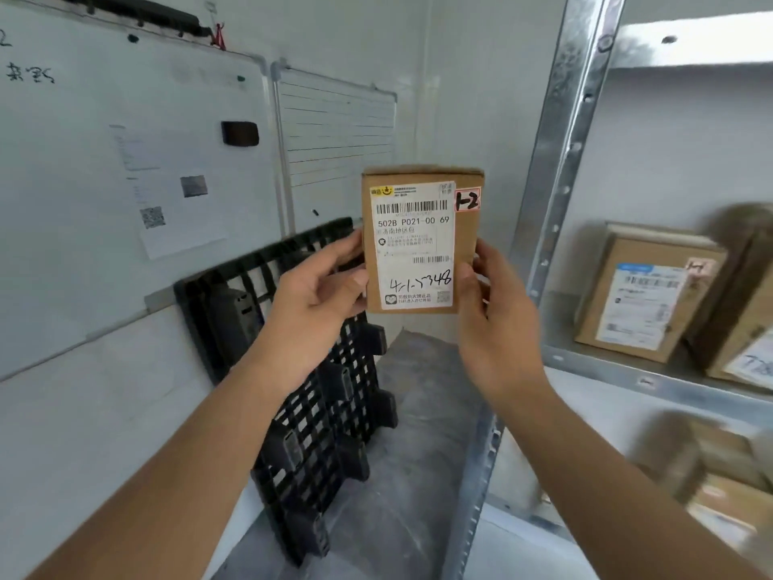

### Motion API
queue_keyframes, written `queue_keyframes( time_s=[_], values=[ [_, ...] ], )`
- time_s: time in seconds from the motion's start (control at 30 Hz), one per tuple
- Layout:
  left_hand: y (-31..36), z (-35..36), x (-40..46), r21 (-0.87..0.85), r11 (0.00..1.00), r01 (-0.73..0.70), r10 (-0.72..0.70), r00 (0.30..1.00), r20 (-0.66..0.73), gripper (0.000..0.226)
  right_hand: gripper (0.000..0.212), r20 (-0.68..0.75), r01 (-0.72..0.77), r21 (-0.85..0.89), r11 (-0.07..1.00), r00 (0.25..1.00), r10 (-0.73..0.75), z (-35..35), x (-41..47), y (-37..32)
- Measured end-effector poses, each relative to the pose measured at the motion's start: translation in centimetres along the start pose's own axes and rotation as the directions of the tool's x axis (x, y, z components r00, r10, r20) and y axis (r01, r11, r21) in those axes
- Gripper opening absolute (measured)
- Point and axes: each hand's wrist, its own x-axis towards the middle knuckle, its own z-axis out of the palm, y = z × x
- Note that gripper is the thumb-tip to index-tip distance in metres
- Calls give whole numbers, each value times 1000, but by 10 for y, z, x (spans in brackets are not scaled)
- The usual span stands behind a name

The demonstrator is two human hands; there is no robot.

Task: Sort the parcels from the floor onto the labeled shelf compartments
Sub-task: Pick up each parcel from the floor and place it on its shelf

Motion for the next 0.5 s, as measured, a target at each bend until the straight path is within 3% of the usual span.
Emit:
queue_keyframes(
  time_s=[0.27,0.5],
  values=[
    [15,92,-9,-164,986,5,35,970,241,47,37,-222,-94,-199,975,974,49,-102,-44,7],
    [52,185,-49,-209,977,40,47,918,393,53,41,-354,-178,-263,948,932,77,-213,-100,-3]
  ],
)
